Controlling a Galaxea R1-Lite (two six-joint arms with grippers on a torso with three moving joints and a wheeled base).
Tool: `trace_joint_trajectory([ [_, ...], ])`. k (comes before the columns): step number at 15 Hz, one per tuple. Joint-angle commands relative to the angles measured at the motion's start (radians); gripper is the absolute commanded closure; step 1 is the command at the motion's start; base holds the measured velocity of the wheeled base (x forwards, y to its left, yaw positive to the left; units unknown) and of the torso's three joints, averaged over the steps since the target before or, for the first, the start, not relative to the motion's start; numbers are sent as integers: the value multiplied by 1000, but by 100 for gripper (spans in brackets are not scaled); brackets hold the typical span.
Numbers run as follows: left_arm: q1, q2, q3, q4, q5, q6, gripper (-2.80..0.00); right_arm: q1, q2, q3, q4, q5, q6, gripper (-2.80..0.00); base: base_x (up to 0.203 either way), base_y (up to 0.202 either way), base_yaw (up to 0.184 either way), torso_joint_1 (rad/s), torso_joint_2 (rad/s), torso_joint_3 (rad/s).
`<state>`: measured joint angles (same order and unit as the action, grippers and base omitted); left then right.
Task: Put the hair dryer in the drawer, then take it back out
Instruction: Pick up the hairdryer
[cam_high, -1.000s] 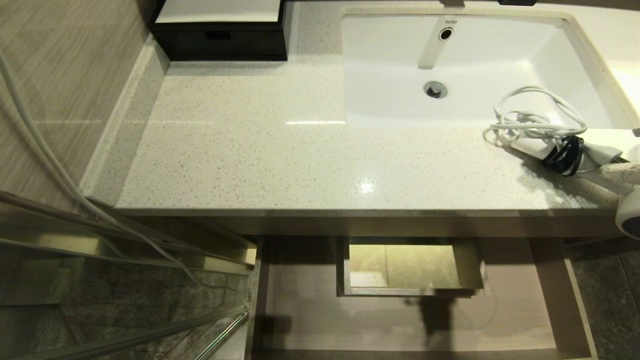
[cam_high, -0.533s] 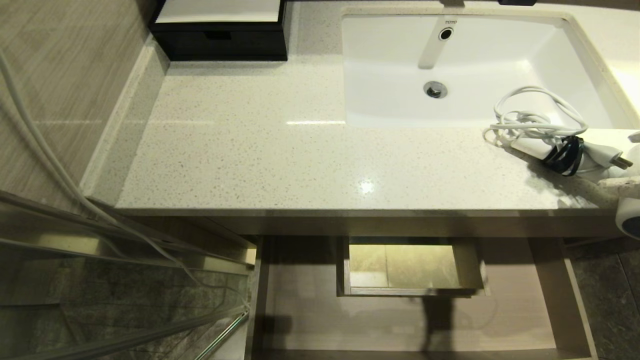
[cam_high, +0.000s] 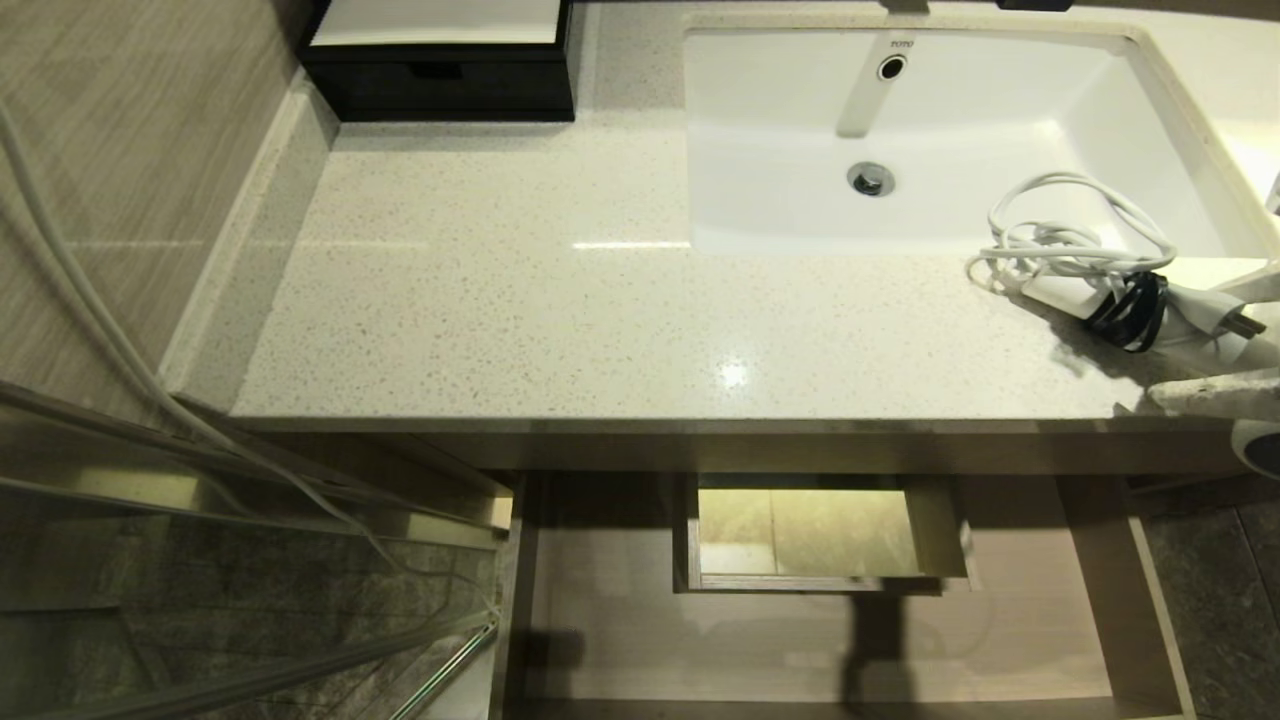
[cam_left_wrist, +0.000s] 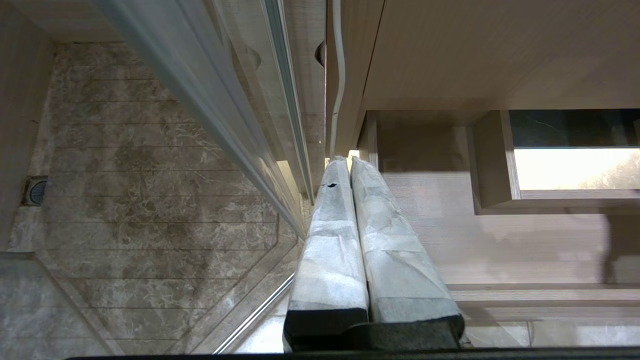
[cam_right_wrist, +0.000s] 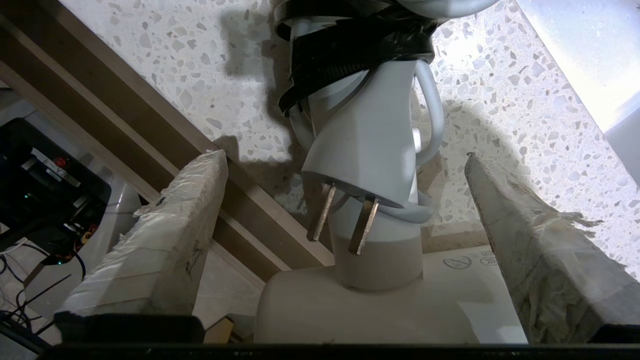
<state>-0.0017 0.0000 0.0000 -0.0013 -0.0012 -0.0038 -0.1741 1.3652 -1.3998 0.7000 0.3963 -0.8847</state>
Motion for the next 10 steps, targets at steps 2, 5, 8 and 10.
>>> trace_joint_trajectory([
  [2,0,0,2,0,0,-1,0,1,28,8,-8,4,-13,-280,0,0,0,0,0,0],
  [5,0,0,0,0,0,-1,0,1,40,4,-11,9,-13,0,0,0,0,0,0,0],
  [8,0,0,2,0,0,-1,0,1,43,7,-14,13,-14,0,0,0,0,0,0,0],
  [10,0,0,2,0,0,-1,0,1,41,7,-14,7,-22,0,0,0,0,0,0,0],
])
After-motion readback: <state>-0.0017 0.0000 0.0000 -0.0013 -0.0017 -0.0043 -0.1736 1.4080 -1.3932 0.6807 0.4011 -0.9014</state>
